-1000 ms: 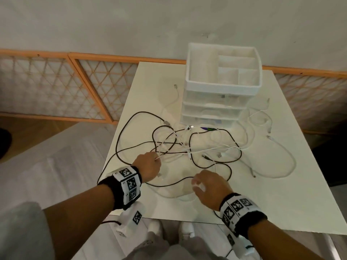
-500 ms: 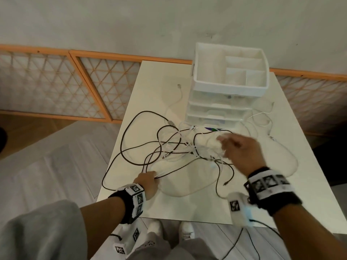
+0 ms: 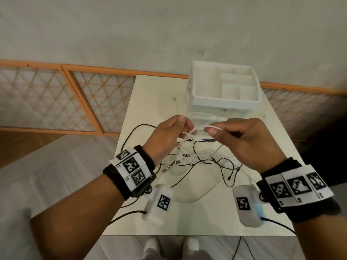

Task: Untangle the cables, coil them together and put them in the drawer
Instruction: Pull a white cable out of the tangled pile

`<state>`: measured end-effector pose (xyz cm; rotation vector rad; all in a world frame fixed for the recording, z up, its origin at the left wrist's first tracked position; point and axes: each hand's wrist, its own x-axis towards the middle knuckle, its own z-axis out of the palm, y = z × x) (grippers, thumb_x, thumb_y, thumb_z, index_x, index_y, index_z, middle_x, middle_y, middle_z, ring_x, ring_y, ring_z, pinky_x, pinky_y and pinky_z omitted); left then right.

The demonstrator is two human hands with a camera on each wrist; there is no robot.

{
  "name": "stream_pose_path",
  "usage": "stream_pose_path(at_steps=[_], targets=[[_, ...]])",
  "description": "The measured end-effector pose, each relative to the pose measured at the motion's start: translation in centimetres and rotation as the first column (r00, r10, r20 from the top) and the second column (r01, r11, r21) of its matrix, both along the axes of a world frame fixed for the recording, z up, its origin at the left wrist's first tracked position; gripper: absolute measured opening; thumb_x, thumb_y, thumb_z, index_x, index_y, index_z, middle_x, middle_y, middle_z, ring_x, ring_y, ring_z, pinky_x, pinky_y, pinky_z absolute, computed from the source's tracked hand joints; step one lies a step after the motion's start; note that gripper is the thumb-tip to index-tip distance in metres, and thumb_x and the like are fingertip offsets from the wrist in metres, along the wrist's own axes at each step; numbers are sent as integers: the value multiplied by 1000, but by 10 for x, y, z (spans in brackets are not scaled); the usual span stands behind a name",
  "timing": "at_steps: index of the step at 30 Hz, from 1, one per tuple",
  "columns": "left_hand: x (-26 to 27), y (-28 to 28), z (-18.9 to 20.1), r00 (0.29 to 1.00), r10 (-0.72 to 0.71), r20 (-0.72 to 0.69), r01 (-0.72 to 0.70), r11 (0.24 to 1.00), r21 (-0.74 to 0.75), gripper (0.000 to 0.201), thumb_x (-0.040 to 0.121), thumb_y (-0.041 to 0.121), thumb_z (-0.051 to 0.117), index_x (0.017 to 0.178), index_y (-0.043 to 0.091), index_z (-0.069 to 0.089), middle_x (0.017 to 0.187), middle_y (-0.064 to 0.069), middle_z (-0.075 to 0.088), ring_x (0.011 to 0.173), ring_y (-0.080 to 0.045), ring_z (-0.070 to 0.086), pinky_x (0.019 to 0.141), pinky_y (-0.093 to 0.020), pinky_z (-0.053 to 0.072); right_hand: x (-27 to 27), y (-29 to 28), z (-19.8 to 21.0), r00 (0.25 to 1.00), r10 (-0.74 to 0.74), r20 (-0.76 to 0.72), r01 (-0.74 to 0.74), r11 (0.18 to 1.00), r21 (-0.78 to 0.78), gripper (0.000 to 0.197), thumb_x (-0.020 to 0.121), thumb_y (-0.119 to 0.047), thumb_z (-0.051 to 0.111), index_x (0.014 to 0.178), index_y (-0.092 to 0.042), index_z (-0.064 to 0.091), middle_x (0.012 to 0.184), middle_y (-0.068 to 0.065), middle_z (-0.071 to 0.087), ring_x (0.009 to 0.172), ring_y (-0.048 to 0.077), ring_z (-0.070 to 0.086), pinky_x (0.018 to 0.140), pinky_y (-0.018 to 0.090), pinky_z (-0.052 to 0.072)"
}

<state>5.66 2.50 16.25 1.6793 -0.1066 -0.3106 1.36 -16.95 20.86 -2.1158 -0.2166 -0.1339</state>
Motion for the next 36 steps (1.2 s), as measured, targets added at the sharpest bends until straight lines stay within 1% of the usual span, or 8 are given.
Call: stream_pose_path(at_steps=[3,7,12,18,24,28,33,36], targets=[[-11,-6,-7,990,-120,-78,114,990,-86,36,106,34,34,90,14,59,62,-4,59,70,-20,55,75,-37,40,7,-5,5,999,-34,13,34,999,22,13,86,-30,73,96,-25,80,85,3,77,81,21,70,73,24,55],[-14,-8,-10,962,-153,-225,100,968,-230,38,104,39,38,79,14,50,58,1,35,51,-17,39,55,-29,40,15,-19,8,990,-137,19,136,988,72,10,86,-24,74,94,-23,81,89,-11,78,89,1,71,83,16,54],[4,-13,26,994,-76,-77,54,966,-251,40,92,48,54,66,23,36,57,7,26,48,-12,17,42,-20,20,27,-51,-37,948,-317,-24,317,948,21,17,88,-26,71,72,-26,75,60,-9,69,51,2,56,53,16,47],[29,-12,73,977,206,-48,-200,824,-530,34,97,22,54,66,27,41,52,9,21,41,-8,14,37,-19,14,8,-104,-159,799,-371,-473,117,867,-484,21,93,-22,54,78,-26,67,96,8,75,95,31,69,88,35,52],[19,-59,28,980,192,-54,-195,979,-59,28,103,38,43,102,14,58,84,1,76,38,-11,31,43,-24,29,30,-79,-52,990,-119,-79,110,989,-101,15,96,-24,47,90,-31,59,74,-8,69,67,13,65,68,32,53],[17,-109,0,998,7,-69,-5,1000,24,31,105,36,37,102,16,61,96,-3,77,39,-14,36,45,-25,33,35,-60,21,990,21,139,-46,983,179,16,98,-2,50,100,-13,60,85,5,70,77,20,68,74,32,59],[9,-113,-51,976,-119,-180,160,959,234,44,105,38,32,74,15,54,66,-1,65,39,-12,36,45,-25,31,40,-89,31,939,-237,247,109,891,442,21,95,3,52,96,-13,65,83,5,70,69,18,62,66,29,54],[5,-84,-84,956,-168,-240,269,826,495,47,105,38,29,79,12,57,67,1,65,44,-13,43,47,-24,37,45,-118,22,866,-429,257,267,831,489,26,97,-2,51,93,-23,65,83,0,66,60,12,56,58,26,50]])
